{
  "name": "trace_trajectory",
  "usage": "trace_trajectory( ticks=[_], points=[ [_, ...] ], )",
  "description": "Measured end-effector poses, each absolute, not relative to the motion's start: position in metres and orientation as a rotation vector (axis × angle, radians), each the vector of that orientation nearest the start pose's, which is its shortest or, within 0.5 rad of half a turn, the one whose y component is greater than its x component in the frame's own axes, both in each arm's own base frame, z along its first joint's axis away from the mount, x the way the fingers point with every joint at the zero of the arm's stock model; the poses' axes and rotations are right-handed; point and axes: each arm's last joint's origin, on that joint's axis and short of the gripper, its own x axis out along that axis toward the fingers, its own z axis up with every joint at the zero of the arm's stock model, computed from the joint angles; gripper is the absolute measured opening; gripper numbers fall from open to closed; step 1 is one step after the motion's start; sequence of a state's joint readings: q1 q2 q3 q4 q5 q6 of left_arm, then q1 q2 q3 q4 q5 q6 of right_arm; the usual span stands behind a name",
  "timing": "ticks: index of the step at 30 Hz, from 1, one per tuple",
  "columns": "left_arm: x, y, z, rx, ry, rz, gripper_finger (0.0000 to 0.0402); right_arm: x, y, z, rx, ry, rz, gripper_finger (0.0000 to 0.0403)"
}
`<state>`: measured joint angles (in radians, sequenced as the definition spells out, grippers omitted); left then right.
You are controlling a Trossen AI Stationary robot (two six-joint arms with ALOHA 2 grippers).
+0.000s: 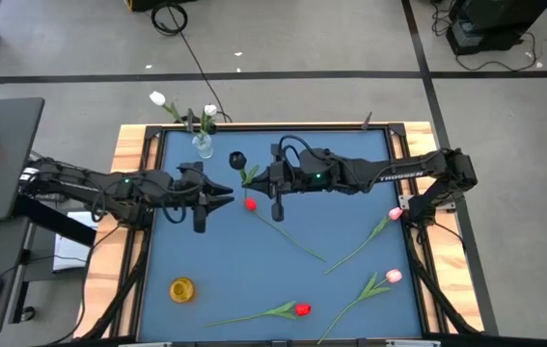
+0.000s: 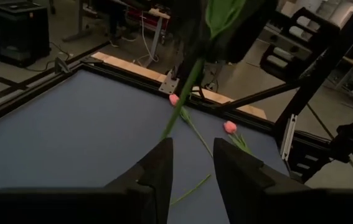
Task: Sort flowers into vase by color
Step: Put the black tulip into the transparent flower vase
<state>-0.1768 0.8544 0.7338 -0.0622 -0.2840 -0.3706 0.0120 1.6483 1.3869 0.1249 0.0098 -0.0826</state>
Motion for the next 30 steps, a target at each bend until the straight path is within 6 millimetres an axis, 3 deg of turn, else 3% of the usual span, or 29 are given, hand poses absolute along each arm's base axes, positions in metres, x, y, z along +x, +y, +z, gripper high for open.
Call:
trace_trajectory(
  ticks=[15, 30],
  points=[
    [0.178, -0.024, 0.318, -0.327, 0.16, 0.139, 0.0121, 0.389, 0.005, 0.35, -0.09, 0.114, 0.01, 0.0004],
    [0.155, -0.019, 0.323, -0.332, 0.165, 0.16, 0.0121, 0.394, 0.005, 0.35, -0.107, 0.055, 0.005, 0.0004]
  ],
)
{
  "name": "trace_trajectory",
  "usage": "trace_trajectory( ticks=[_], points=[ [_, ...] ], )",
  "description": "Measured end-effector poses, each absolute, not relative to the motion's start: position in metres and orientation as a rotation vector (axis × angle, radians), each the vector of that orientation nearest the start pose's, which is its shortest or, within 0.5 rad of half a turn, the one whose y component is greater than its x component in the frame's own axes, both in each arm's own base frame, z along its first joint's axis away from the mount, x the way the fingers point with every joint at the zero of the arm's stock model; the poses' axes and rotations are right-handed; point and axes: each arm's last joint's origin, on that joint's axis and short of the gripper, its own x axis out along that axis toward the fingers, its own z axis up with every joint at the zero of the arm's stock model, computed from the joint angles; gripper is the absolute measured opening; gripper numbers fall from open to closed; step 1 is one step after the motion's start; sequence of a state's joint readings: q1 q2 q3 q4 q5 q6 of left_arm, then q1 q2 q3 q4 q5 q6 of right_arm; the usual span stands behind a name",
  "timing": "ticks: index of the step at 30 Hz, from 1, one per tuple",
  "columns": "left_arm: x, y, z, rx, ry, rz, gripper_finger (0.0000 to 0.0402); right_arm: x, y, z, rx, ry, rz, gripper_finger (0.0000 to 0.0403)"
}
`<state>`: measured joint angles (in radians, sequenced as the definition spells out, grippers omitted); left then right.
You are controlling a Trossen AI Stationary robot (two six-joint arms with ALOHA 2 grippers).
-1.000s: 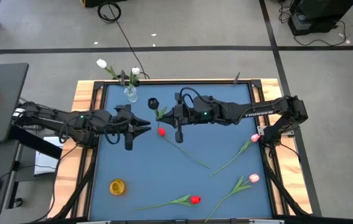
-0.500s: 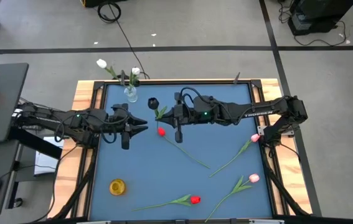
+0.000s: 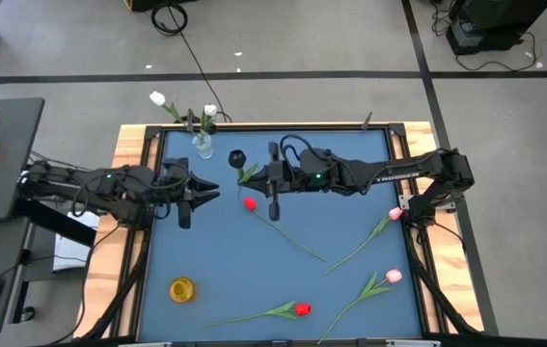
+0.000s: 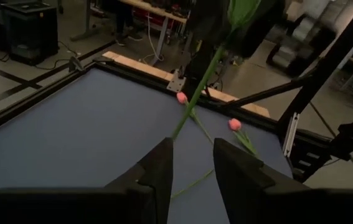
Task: Sort flowers into vase by color
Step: Put the black tulip into the transparent flower vase
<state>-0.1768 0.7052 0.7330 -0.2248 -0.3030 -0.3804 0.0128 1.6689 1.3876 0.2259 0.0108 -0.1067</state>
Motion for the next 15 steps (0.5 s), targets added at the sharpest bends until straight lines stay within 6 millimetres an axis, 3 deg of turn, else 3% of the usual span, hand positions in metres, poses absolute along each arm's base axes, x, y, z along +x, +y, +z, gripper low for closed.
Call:
trace_trajectory(
  ticks=[9, 15],
  points=[
    [0.137, -0.016, 0.322, -0.335, 0.194, 0.17, 0.0121, 0.412, 0.011, 0.327, -0.134, 0.084, 0.002, 0.0004],
    [0.118, -0.012, 0.318, -0.326, 0.252, 0.182, 0.0121, 0.436, 0.014, 0.313, -0.17, 0.109, 0.015, 0.0003]
  ],
)
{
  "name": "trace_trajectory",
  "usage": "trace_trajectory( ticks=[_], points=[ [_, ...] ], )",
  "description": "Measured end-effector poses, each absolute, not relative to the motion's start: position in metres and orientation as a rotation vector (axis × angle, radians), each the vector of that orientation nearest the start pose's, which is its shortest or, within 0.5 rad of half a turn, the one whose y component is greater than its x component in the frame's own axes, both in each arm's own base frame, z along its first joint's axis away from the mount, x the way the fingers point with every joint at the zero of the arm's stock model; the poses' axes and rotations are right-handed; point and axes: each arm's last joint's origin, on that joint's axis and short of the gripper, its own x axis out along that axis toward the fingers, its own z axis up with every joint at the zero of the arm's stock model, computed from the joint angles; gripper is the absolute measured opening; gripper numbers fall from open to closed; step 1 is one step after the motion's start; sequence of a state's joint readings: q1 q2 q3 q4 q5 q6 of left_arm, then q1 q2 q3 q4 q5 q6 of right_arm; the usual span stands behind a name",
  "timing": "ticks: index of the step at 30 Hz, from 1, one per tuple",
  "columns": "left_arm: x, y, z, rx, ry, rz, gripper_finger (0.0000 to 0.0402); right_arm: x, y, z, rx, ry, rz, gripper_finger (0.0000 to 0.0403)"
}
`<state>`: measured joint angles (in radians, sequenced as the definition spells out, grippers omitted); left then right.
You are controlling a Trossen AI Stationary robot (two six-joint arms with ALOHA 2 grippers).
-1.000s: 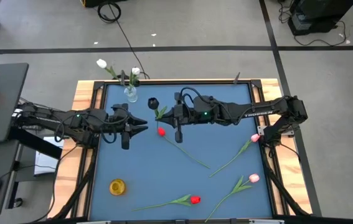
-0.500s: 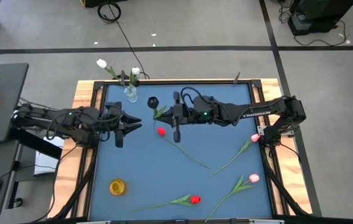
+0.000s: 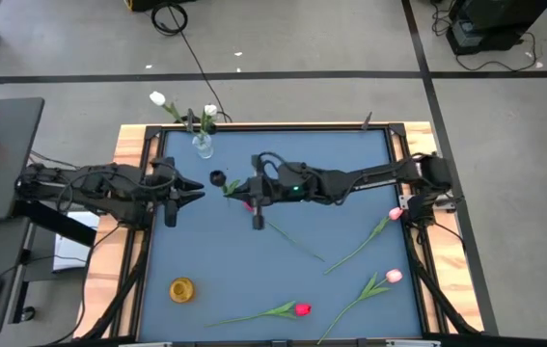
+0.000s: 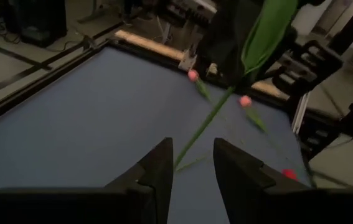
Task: Sort flowers into vase by color
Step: Put the black tulip into the transparent flower vase
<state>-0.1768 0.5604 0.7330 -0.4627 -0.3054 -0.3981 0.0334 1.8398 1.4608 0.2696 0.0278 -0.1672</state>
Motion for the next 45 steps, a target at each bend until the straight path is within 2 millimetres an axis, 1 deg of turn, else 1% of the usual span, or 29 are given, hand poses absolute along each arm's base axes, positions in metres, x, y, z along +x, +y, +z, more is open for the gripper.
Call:
trace_trajectory(
  ticks=[5, 9, 10, 11, 13, 15, 20, 22, 25, 29, 35, 41, 45],
  points=[
    [0.104, -0.01, 0.313, -0.333, 0.302, 0.198, 0.0121, 0.456, 0.014, 0.302, -0.249, 0.127, -0.019, 0.0003],
    [0.094, -0.006, 0.31, -0.336, 0.319, 0.256, 0.0121, 0.468, 0.014, 0.3, -0.294, 0.095, -0.038, 0.0003],
    [0.092, -0.006, 0.309, -0.336, 0.317, 0.273, 0.0121, 0.471, 0.013, 0.298, -0.297, 0.091, -0.041, 0.0003],
    [0.09, -0.005, 0.309, -0.339, 0.32, 0.286, 0.0121, 0.475, 0.011, 0.3, -0.296, 0.072, -0.048, 0.0003],
    [0.086, -0.004, 0.307, -0.344, 0.322, 0.316, 0.0121, 0.477, 0.007, 0.301, -0.295, 0.077, -0.054, 0.0003],
    [0.083, -0.003, 0.307, -0.347, 0.322, 0.341, 0.0121, 0.481, 0.001, 0.305, -0.294, 0.047, -0.073, 0.0003],
    [0.081, -0.001, 0.306, -0.338, 0.317, 0.376, 0.0121, 0.495, -0.015, 0.307, -0.293, 0.065, -0.092, 0.0003],
    [0.08, -0.001, 0.307, -0.339, 0.308, 0.38, 0.0121, 0.506, -0.021, 0.312, -0.3, 0.047, -0.075, 0.0003],
    [0.079, -0.001, 0.306, -0.344, 0.308, 0.385, 0.0121, 0.519, -0.029, 0.314, -0.314, 0.073, -0.07, 0.0003],
    [0.078, 0.0, 0.306, -0.346, 0.306, 0.385, 0.0121, 0.536, -0.041, 0.308, -0.315, 0.1, -0.085, 0.0003],
    [0.075, 0.0, 0.303, -0.334, 0.336, 0.395, 0.0121, 0.546, -0.054, 0.311, -0.334, 0.064, -0.096, 0.0003],
    [0.073, 0.001, 0.3, -0.316, 0.371, 0.412, 0.0121, 0.561, -0.069, 0.292, -0.495, 0.077, -0.134, 0.0003],
    [0.073, 0.001, 0.3, -0.314, 0.374, 0.417, 0.0121, 0.568, -0.091, 0.282, -0.534, 0.092, -0.222, 0.0003]
  ],
)
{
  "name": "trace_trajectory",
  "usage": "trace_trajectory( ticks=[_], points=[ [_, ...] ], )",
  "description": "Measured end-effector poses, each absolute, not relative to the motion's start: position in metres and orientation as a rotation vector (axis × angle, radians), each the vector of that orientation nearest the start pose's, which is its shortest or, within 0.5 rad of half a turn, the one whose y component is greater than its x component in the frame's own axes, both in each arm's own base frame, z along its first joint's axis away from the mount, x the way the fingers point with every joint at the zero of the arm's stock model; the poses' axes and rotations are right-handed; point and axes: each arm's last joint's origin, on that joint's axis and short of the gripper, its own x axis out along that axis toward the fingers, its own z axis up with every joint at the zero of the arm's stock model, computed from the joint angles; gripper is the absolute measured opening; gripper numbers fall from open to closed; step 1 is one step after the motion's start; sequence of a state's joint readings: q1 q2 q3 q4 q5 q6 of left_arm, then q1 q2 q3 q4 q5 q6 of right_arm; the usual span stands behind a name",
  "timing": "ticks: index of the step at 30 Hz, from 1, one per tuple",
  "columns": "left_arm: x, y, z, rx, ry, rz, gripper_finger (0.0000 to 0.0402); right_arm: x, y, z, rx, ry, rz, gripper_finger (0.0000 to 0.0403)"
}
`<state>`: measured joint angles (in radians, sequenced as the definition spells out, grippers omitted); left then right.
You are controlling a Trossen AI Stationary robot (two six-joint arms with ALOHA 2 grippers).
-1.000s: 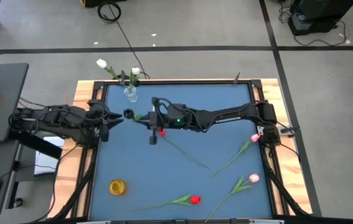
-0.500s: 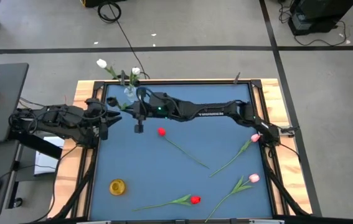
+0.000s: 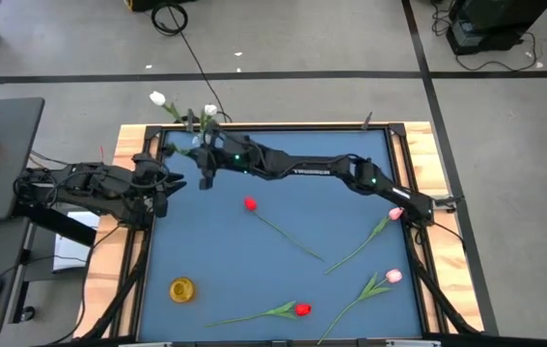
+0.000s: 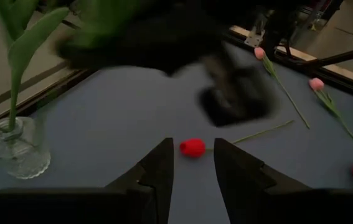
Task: Sort flowers into vase by color
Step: Put the black tulip into the transparent flower vase
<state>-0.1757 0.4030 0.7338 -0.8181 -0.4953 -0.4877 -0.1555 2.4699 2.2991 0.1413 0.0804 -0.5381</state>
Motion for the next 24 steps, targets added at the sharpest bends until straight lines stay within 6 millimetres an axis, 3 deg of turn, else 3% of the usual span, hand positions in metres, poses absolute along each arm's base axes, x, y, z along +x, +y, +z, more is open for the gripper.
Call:
trace_trajectory(
  ticks=[7, 24],
  points=[
    [0.072, 0.001, 0.298, -0.325, 0.39, 0.425, 0.0121, 0.568, -0.126, 0.279, -0.522, 0.086, -0.32, 0.0003],
    [0.071, 0.001, 0.295, -0.337, 0.413, 0.435, 0.0121, 0.562, -0.155, 0.276, -0.378, 0.065, -0.34, 0.0003]
  ],
)
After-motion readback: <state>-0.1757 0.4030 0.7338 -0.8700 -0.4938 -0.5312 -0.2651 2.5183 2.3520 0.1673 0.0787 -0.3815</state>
